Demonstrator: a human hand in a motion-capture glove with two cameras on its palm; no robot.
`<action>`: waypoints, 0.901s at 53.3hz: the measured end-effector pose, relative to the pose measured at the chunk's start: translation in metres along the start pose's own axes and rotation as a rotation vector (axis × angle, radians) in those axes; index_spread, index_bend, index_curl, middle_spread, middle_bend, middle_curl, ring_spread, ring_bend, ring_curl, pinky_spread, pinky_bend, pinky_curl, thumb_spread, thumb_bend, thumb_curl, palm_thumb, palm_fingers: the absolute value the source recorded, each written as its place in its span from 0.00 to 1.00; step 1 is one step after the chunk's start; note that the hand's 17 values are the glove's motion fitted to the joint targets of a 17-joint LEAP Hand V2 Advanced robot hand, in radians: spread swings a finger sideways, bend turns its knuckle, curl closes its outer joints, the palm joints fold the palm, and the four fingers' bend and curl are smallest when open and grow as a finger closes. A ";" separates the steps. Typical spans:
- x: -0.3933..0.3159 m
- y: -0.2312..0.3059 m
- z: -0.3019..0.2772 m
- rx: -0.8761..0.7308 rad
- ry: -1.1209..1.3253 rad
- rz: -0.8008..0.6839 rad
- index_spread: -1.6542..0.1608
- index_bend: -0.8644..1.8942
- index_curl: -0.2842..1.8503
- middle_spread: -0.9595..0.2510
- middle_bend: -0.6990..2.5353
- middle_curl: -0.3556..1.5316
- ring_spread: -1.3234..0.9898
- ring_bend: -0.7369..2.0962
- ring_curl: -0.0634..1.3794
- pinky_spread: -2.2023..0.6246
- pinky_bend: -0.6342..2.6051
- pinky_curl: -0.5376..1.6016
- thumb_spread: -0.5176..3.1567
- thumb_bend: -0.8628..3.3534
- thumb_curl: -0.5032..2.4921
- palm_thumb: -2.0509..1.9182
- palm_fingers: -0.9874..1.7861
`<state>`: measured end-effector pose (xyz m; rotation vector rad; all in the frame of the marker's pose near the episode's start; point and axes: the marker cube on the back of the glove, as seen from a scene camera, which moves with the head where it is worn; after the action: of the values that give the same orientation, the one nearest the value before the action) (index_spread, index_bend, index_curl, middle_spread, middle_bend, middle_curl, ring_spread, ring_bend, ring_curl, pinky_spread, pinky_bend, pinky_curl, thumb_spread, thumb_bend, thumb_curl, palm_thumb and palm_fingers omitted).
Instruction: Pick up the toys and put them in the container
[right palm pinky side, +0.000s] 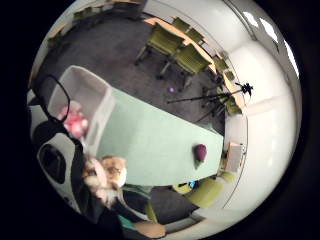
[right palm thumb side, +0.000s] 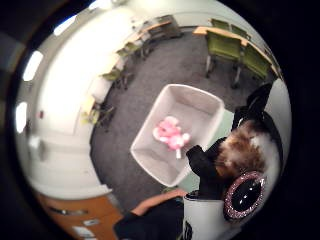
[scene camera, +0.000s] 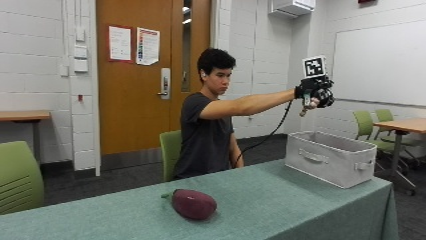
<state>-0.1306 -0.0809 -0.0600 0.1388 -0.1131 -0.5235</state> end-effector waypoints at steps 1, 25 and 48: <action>-0.011 -0.004 0.001 0.001 0.008 -0.016 0.77 0.52 0.50 0.53 0.52 0.56 0.41 0.71 0.41 0.62 0.47 0.46 0.29 0.21 0.45 0.66 0.80; -0.052 -0.049 0.048 -0.107 0.030 0.051 0.77 0.49 0.52 0.53 0.52 0.55 0.41 0.70 0.39 0.61 0.47 0.46 0.29 0.20 0.49 0.65 0.77; -0.077 -0.016 0.033 -0.179 -0.039 -0.029 0.80 0.34 0.32 0.79 0.27 0.40 0.53 0.34 0.19 0.75 0.43 0.41 0.38 0.17 0.29 0.46 0.26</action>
<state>-0.2095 -0.0595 -0.0353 -0.0443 -0.1020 -0.5627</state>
